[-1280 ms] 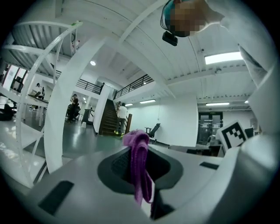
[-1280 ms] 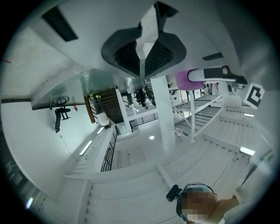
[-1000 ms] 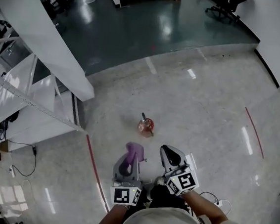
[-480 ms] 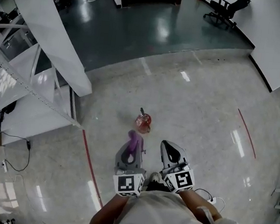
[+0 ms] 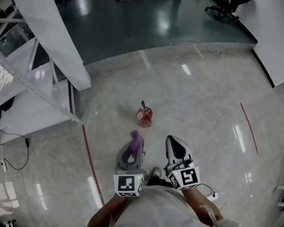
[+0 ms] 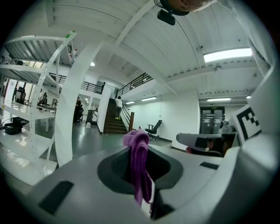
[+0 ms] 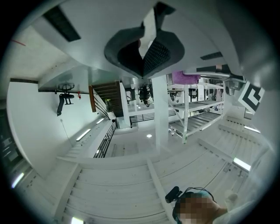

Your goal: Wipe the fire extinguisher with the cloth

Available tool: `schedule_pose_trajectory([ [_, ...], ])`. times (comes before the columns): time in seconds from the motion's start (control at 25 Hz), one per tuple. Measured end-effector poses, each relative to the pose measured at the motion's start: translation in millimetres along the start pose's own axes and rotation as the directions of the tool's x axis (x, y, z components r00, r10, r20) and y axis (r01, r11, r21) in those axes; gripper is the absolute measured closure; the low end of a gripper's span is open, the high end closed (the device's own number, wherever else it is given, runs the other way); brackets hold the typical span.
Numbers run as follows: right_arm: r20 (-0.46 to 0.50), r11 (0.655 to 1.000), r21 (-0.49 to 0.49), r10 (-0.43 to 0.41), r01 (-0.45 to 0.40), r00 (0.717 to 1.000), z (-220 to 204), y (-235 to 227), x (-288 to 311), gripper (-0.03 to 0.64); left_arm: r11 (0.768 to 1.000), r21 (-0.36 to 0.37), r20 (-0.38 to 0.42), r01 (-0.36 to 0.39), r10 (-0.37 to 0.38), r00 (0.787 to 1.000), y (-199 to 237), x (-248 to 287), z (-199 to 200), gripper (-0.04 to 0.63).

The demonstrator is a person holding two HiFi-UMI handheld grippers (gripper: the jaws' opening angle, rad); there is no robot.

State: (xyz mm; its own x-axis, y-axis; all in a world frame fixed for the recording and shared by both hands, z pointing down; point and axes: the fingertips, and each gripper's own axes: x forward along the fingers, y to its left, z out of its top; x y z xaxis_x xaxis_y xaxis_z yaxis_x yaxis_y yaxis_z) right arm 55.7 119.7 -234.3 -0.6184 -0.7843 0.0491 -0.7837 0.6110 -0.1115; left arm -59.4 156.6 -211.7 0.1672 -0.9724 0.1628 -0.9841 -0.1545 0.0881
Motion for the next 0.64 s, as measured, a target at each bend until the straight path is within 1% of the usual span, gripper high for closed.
schedule_pose_trajectory([
  [0.28,0.000,1.000,-0.011,0.000,0.000,1.000,4.2,-3.9,4.4,0.603,1.000,0.017,0.009,0.009,-0.009,1.000,1.7,2.7,5.6,0.544],
  [0.64,-0.004,1.000,-0.009,0.015,-0.015,1.000,0.9,3.2,2.4,0.603,1.000,0.007,0.006,0.004,-0.004,1.000,1.6,-4.3,1.1,0.543],
])
